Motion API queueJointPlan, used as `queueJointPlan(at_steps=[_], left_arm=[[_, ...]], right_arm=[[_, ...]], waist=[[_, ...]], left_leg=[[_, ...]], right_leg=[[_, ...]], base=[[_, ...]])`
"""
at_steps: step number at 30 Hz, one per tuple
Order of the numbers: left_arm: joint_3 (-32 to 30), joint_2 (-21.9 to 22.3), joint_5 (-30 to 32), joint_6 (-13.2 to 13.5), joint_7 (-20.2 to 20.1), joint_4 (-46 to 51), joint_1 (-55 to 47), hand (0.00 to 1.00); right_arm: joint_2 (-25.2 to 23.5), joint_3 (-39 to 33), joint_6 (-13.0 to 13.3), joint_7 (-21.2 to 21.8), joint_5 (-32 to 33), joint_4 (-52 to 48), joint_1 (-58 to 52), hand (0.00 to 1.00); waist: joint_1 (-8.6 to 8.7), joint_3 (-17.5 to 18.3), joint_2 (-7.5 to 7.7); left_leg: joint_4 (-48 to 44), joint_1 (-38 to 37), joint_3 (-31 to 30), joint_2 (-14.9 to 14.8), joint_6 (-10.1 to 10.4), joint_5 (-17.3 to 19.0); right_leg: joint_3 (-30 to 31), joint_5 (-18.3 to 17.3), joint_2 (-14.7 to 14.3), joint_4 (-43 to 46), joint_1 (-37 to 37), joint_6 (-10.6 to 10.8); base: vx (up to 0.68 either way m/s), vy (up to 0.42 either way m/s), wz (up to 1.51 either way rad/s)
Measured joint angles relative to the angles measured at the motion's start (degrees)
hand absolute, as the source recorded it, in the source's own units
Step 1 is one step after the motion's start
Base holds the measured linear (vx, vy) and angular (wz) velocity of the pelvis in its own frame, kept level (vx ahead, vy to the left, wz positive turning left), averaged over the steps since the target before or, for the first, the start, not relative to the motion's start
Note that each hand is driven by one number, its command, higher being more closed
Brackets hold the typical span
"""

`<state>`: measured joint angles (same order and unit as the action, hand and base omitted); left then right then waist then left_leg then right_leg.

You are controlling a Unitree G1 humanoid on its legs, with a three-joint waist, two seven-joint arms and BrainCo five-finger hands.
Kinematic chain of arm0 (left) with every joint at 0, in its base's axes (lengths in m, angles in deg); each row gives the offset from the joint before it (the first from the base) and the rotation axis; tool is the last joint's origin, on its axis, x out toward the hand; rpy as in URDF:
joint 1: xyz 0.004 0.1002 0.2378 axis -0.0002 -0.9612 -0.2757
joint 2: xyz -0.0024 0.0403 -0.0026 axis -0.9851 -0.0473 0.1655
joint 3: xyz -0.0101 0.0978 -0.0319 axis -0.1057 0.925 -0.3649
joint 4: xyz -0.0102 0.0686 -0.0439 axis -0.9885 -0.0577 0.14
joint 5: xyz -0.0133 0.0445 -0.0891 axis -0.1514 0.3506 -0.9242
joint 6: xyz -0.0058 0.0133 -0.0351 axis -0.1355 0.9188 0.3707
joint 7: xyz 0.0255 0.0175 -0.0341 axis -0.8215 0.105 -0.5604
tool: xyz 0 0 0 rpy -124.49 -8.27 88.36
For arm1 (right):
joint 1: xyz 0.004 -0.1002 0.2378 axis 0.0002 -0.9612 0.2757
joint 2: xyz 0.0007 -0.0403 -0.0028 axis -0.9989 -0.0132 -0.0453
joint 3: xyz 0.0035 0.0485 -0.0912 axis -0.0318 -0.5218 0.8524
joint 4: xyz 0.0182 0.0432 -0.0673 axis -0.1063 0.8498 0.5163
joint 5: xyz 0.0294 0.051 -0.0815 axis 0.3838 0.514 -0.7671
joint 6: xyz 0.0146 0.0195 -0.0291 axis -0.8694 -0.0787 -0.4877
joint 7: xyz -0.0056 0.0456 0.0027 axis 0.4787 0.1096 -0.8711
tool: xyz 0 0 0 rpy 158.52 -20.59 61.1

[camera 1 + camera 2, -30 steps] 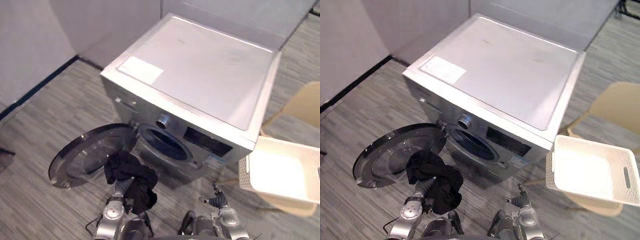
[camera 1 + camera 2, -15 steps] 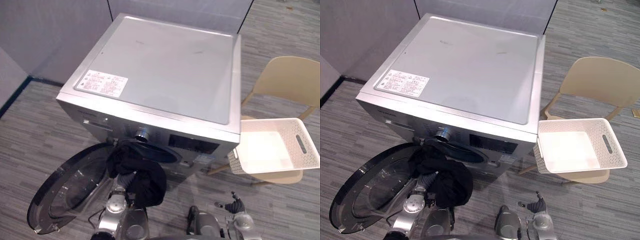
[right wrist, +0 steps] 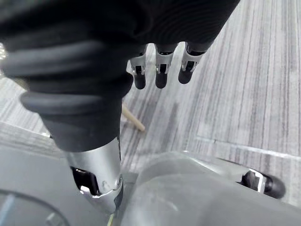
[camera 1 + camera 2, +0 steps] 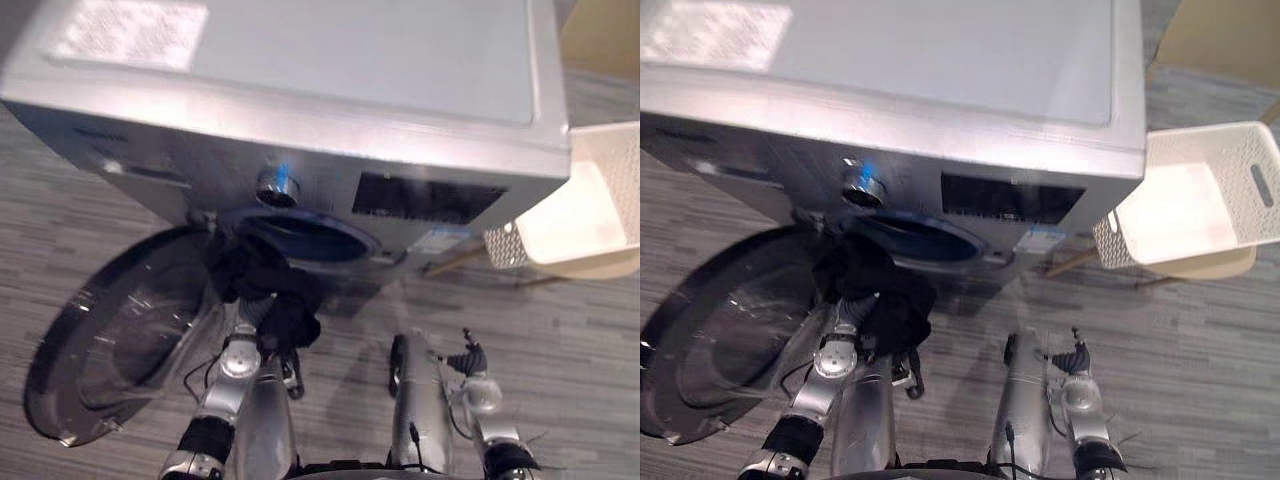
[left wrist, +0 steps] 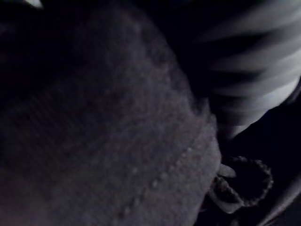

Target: Pick up the laundry basket with both hands and put the clothes into the washing machine.

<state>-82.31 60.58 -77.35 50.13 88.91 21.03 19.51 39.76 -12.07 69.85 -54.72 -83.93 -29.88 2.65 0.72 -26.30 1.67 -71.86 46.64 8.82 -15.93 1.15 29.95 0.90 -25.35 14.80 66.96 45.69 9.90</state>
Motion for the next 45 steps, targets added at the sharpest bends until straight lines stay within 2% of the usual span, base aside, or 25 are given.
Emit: queueJointPlan(at_steps=[4, 9, 13, 15, 21, 25, 29, 30, 33, 36, 39, 41, 45], left_arm=[[0.1, 1.8, 0.0, -0.5, 2.4, 4.0, 5.9, 1.0], [0.0, 1.4, 0.0, -0.9, 5.5, 7.1, 17.2, 1.0], [-0.4, -1.7, 0.1, -2.0, 8.7, 8.4, 27.5, 1.0], [-1.3, -4.7, 0.1, -2.5, 10.5, 8.6, 34.5, 1.0], [0.3, -12.4, 2.4, -3.6, 18.2, 8.5, 54.4, 1.0], [0.9, -13.8, 5.1, -5.1, 24.8, 5.2, 65.3, 1.0], [1.1, -15.3, 8.3, -7.3, 28.6, 2.8, 68.5, 1.0], [1.1, -15.6, 8.7, -7.6, 29.3, 2.5, 69.3, 0.0], [1.0, -15.6, 9.0, -8.5, 30.9, 0.0, 70.8, 0.0], [1.1, -15.3, 9.0, -8.5, 29.6, -2.9, 71.4, 0.0], [2.0, -14.7, 9.0, -8.5, 23.4, -6.5, 71.5, 0.0], [2.7, -14.1, 9.2, -8.5, 20.9, -8.2, 71.2, 0.0], [2.9, -12.0, 11.5, -8.2, 12.8, -10.0, 64.7, 0.0]], right_arm=[[-0.2, -1.3, 0.3, -2.0, 2.3, -5.6, 0.1, 0.0], [-0.3, -3.7, 1.9, -3.7, 5.1, -10.6, 0.1, 0.0], [-0.1, -4.4, 2.7, -4.3, 6.8, -11.7, 0.5, 0.0], [-1.1, -4.3, 3.1, -4.3, 7.6, -12.2, 1.0, 0.0], [-2.5, -4.3, 4.4, -4.2, 8.8, -13.4, 1.2, 0.0], [-3.1, -4.5, 6.5, -4.0, 9.9, -13.7, 1.2, 0.0], [-3.4, -4.5, 7.8, -3.6, 11.1, -13.6, 1.2, 0.0], [-3.4, -4.5, 8.3, -3.0, 11.3, -13.6, 1.2, 0.0], [-3.4, -4.5, 8.7, -2.9, 13.1, -13.0, 1.3, 0.0], [-3.3, -4.5, 8.7, -2.9, 14.2, -11.4, 2.0, 0.0], [-3.4, -5.2, 8.7, -2.6, 15.0, -10.8, 2.2, 0.0], [-3.3, -5.7, 8.6, -2.2, 15.4, -10.3, 2.3, 0.0], [-2.2, -5.8, 8.3, 0.4, 15.5, -9.0, 2.3, 0.0]], waist=[[0.0, -0.5, 0.77], [0.23, -1.3, 1.24], [0.84, -1.5, 1.67], [1.9, -1.8, 2.21], [3.39, -2.4, 3.42], [3.76, -2.7, 3.95], [4.06, -2.9, 4.53], [4.17, -3.1, 4.81], [4.41, -3.2, 5.07], [4.67, -3.3, 5.16], [4.47, -3.3, 5.19], [4.26, -3.3, 5.2], [3.26, -3.3, 5.2]], left_leg=[[-10.0, 13.1, -3.6, -1.4, 0.4, 1.3], [-19.8, 26.4, -7.3, -1.3, 1.1, 2.2], [-24.3, 33.6, -8.8, -1.2, 1.3, 2.1], [-25.7, 36.8, -9.9, -1.2, 1.7, 1.8], [-27.1, 41.4, -11.4, -1.1, 2.0, 1.2], [-27.0, 42.2, -11.8, -1.1, 2.0, 1.2], [-25.7, 42.2, -11.6, -1.0, 2.0, 0.8], [-25.0, 42.5, -11.5, -0.9, 2.1, 0.4], [-23.3, 42.8, -11.8, -0.4, 2.4, -0.5], [-22.2, 42.7, -12.0, -0.1, 2.5, -1.2], [-21.2, 41.6, -11.9, 0.3, 2.3, -1.4], [-20.3, 40.8, -11.7, 0.9, 2.3, -1.8], [-17.8, 37.6, -11.6, 1.9, 2.5, -2.7]], right_leg=[[0.5, -2.9, -0.6, 11.1, 12.3, -0.7], [1.4, -6.4, -0.2, 23.0, 24.8, -1.6], [2.4, -7.4, -0.3, 28.9, 32.3, -2.4], [2.3, -7.5, -0.7, 30.7, 35.3, -2.6], [1.7, -7.6, -0.8, 32.2, 39.1, -2.9], [0.7, -7.7, -0.7, 31.7, 39.2, -3.0], [0.5, -7.6, -0.7, 30.6, 39.2, -3.1], [0.0, -7.5, -0.7, 29.9, 39.2, -3.3], [-0.9, -7.3, -0.2, 28.5, 39.1, -3.6], [-1.6, -7.3, 0.3, 27.6, 38.1, -3.6], [-2.3, -7.3, 0.5, 26.8, 36.6, -3.6], [-2.3, -7.3, 1.1, 26.2, 35.8, -3.6], [-2.6, -7.3, 2.0, 24.4, 32.4, -3.5]], base=[[-0.1, -0.097, 0.02], [-0.07, -0.112, 0.11], [-0.05, -0.116, 0.06], [-0.03, -0.064, -0.02], [0.02, -0.037, 0.0], [0.04, -0.016, -0.01], [0.01, -0.003, 0.0], [0.02, -0.016, 0.03], [0.04, -0.021, 0.1], [0.07, -0.013, 0.13], [0.04, -0.009, 0.11], [0.03, -0.008, 0.16], [0.03, -0.013, 0.17]])
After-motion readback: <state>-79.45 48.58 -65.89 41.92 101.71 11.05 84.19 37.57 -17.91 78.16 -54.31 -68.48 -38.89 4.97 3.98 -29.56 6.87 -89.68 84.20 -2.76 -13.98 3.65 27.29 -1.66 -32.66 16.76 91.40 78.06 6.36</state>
